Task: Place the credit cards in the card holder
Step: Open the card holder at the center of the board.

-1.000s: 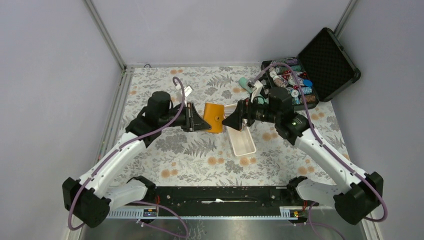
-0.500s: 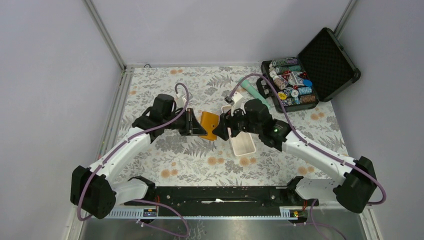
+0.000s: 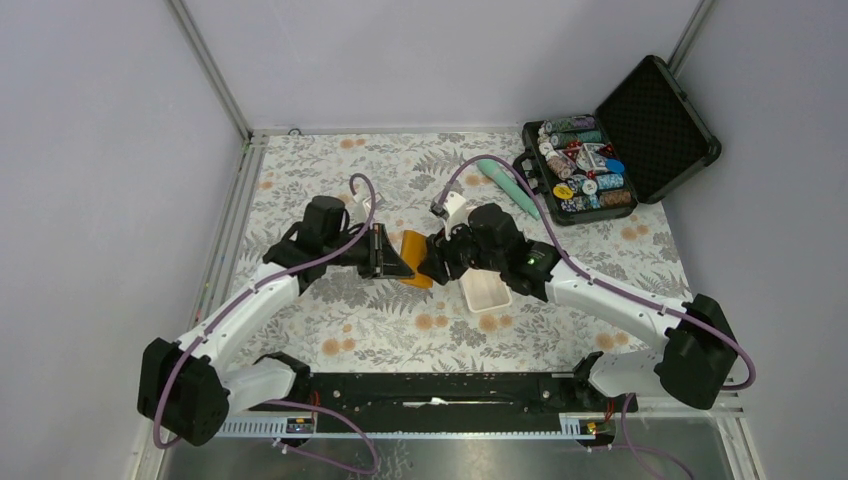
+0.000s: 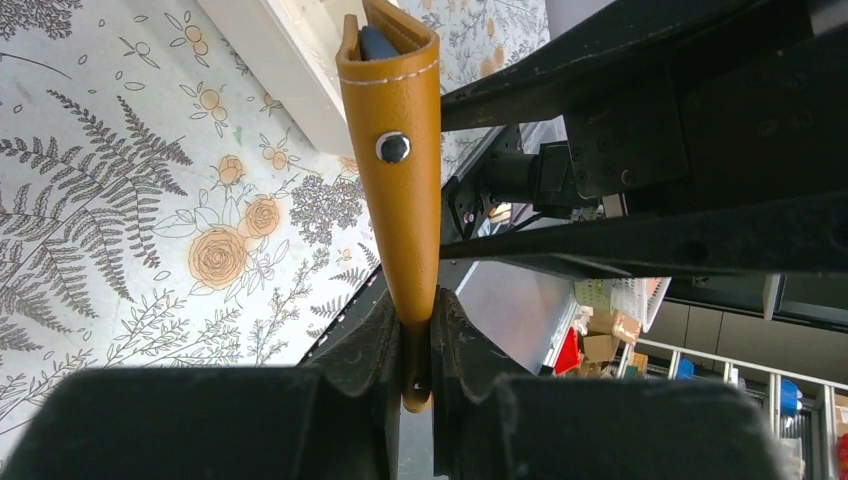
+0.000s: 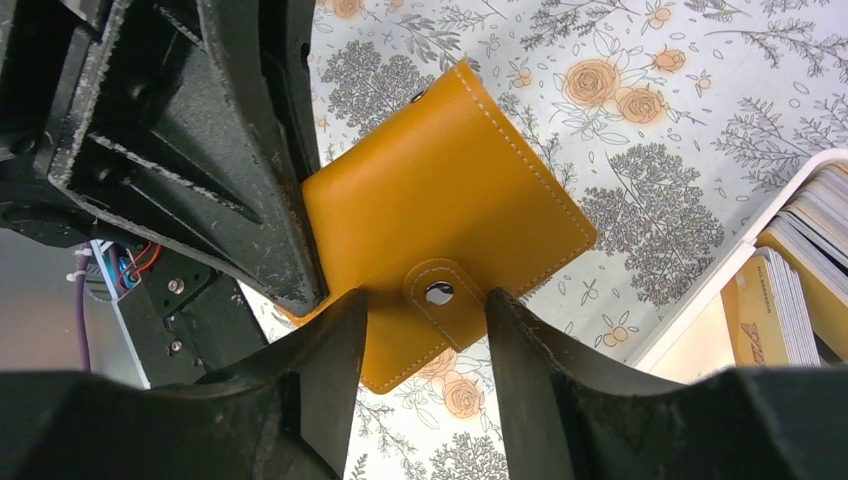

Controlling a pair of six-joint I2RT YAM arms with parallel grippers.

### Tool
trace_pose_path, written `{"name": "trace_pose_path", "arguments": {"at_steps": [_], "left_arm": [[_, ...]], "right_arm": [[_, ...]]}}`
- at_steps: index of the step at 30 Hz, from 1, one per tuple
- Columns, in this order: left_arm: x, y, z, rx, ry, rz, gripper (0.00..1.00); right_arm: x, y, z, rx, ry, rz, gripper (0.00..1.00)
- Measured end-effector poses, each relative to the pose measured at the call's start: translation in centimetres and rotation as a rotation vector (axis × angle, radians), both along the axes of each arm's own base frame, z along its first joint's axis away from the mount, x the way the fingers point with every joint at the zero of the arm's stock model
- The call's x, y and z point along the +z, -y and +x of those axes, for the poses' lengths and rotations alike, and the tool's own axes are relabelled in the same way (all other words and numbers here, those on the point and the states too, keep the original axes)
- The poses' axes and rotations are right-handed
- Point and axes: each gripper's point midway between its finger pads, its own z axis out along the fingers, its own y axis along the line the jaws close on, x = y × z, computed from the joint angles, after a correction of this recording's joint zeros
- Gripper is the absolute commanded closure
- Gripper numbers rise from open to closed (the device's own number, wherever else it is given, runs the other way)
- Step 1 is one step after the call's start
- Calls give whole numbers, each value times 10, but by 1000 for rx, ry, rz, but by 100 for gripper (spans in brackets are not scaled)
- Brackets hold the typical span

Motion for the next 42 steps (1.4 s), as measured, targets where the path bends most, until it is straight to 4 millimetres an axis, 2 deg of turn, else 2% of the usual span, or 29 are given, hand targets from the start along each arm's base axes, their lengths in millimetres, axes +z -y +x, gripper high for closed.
{"name": "trace_pose_path", "arguments": {"at_steps": [8, 13, 18, 36, 42], "left_arm": [[14, -5, -8, 0, 80, -47, 100], [19, -4, -11, 0, 98, -92, 100], [18, -2, -12, 3, 75, -114, 100], [29, -1, 0, 53, 122, -152, 100], [24, -1, 2, 77, 114, -146, 100]], "right_arm": [[9, -4, 2, 15, 45, 26, 69], [15, -7, -3, 29, 85, 58, 75], [12, -9, -8, 12, 156, 53, 100], [26, -2, 8, -326, 499, -5, 100], [24, 9, 22, -458, 573, -67, 100]]}}
